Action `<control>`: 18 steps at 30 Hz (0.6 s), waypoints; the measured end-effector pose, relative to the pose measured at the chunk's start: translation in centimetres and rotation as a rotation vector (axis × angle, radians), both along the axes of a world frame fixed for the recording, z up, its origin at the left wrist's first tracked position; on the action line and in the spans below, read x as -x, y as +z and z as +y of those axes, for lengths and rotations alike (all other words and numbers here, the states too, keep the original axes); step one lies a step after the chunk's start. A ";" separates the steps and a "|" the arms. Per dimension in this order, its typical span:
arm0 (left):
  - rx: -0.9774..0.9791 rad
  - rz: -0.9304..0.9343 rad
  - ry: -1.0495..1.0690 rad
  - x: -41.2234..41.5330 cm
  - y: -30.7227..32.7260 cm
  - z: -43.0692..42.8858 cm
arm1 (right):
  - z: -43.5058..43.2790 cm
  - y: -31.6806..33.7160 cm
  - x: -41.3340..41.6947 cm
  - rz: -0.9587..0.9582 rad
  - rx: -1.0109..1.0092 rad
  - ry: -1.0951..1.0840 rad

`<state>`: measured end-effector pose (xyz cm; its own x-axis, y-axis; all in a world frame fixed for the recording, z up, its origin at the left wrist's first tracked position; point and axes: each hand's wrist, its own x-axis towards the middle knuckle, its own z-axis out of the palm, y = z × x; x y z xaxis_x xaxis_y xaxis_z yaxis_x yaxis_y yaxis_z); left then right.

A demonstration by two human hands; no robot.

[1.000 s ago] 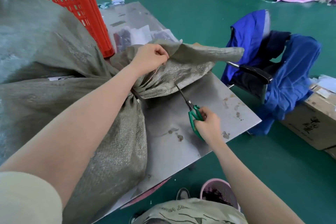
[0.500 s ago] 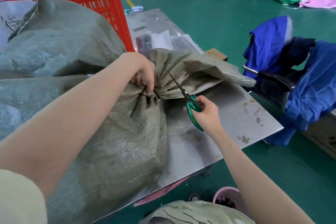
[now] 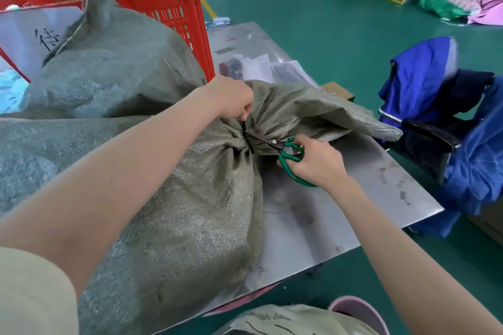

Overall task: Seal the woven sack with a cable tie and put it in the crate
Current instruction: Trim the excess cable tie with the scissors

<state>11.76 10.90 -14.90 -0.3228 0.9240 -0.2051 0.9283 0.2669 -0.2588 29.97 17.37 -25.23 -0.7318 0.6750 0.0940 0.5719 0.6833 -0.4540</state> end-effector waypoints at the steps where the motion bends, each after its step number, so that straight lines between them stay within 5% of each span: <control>1: 0.000 0.013 -0.013 0.0 0.0 0.0 | 0.2 0.1 0.2 -0.010 -0.016 0.007; 18: -0.043 0.103 -0.162 -0.5 -0.9 0.4 | 1.2 1.7 1.0 -0.192 -0.143 0.151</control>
<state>12.25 11.34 -15.83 -0.1866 0.9727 -0.1382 0.9291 0.1290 -0.3466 28.95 18.55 -23.53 -0.8368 0.5467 0.0308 0.5247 0.8167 -0.2400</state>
